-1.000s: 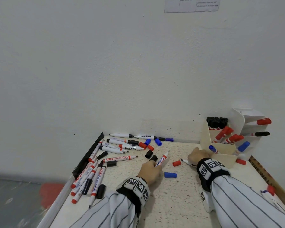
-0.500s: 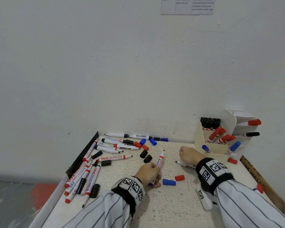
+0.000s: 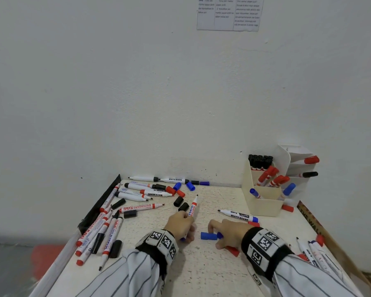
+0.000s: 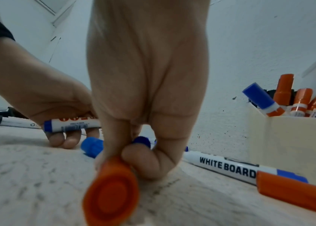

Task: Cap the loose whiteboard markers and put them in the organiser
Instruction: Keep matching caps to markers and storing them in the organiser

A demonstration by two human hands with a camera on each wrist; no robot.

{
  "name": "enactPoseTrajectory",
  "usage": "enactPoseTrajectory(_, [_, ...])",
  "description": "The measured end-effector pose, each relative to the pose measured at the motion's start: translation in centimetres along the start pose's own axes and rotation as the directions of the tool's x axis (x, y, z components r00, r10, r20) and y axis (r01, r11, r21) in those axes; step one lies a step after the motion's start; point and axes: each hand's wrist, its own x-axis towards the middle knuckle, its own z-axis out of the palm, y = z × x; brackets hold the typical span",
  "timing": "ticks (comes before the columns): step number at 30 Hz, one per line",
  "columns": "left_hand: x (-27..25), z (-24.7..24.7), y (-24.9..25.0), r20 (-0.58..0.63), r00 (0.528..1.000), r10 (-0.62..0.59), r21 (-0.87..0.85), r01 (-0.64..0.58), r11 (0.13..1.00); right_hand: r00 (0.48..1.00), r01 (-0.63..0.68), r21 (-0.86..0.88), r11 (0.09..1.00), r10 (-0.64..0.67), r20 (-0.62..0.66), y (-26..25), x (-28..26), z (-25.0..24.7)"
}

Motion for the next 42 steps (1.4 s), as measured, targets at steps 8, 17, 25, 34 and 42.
enactPoseTrajectory(8, [-0.2,-0.3,-0.1,-0.015,1.0,-0.02,-0.032,0.019,0.999,0.99,-0.006,-0.02,1.0,0.003,-0.142,1.3,0.9,-0.1])
enactPoseTrajectory(17, [-0.1,0.1,-0.1,-0.031,1.0,0.002,0.025,-0.001,1.0,0.966,-0.177,0.169,0.97,0.204,-0.157,2.8,-0.5,-0.9])
enactPoseTrajectory(25, [-0.1,0.6,0.0,-0.038,0.995,0.089,0.274,-0.075,0.959,0.99,-0.133,-0.029,0.991,0.135,0.05,2.2,-2.9,-0.4])
enactPoseTrajectory(34, [-0.4,1.4,-0.3,0.032,0.993,0.113,0.444,-0.115,0.889,0.928,-0.228,0.201,0.953,0.275,-0.253,3.9,-1.7,-0.9])
enactPoseTrajectory(42, [-0.8,3.1,-0.1,0.127,0.98,0.154,0.504,-0.197,0.841,0.797,0.059,0.535,0.843,0.282,-0.533,5.4,-2.2,-1.0])
